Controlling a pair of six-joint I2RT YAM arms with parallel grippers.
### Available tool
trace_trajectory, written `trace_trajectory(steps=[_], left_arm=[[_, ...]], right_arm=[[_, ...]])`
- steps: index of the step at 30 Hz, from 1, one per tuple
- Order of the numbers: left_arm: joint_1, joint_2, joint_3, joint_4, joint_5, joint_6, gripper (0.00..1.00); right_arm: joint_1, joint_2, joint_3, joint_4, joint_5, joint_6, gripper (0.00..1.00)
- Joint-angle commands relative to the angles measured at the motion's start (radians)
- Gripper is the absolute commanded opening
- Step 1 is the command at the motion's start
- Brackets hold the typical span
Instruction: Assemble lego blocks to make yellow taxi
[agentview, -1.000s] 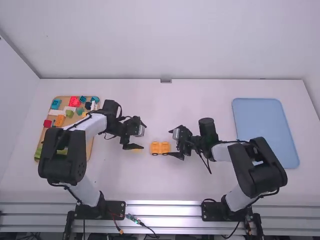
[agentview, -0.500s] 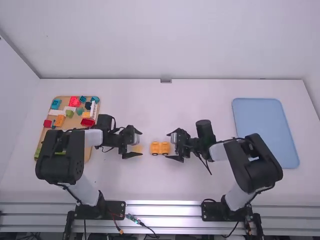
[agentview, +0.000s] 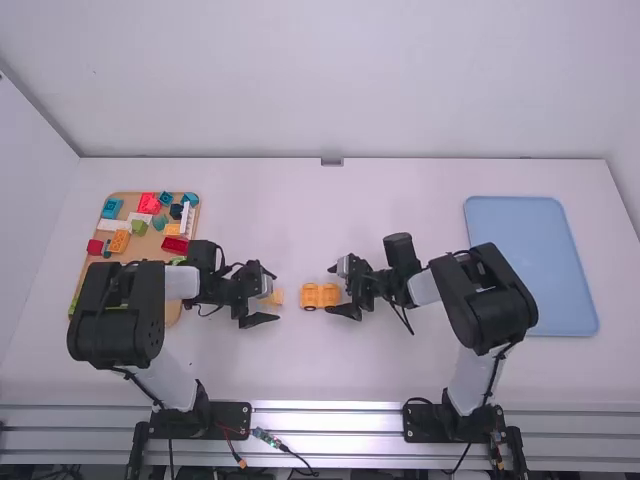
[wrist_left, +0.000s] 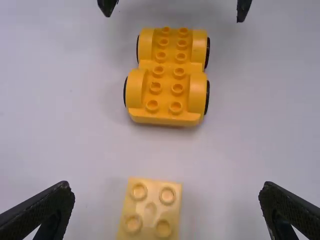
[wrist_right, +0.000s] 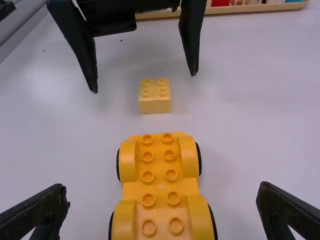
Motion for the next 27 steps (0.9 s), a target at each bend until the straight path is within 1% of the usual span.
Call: trace_trajectory(steps=[1,5,9,16,21,23,24,27], left_arm=[[0.043,-0.017,-0.004,-0.027,0.045,0.085,0.99],[0.061,-0.016,0.017,-0.052,0.053,0.084,0.99],[0.037,0.013,0.041,-0.048,0.050,0.085,0.99],[0.019,0.092,0.089,-0.053,0.057,0.087,0.99],[0.018,0.134,0.113,-0.149,0.095,0.222,0.99],[0.018,0.139,0.112,-0.162,0.105,0.269,0.99],[0.018,0.139,0.111,-0.161,0.105,0.269,0.99],[0.018,0.150,0.086,-0.056,0.128,0.180,0.99]], right_arm=[[0.001,0.024,-0.010,0.010,-0.023,0.002,0.99],[0.001,0.023,-0.039,0.053,-0.023,0.007,0.99],[0.001,0.022,-0.075,0.104,-0.009,0.006,0.99],[0.001,0.023,-0.094,0.115,-0.002,0.006,1.00],[0.013,0.023,-0.084,0.109,0.013,0.006,0.99],[0.020,0.023,-0.084,0.110,0.015,0.006,0.99],[0.020,0.023,-0.084,0.111,0.014,0.006,0.99],[0.020,0.023,-0.087,0.116,0.005,0.006,0.99]])
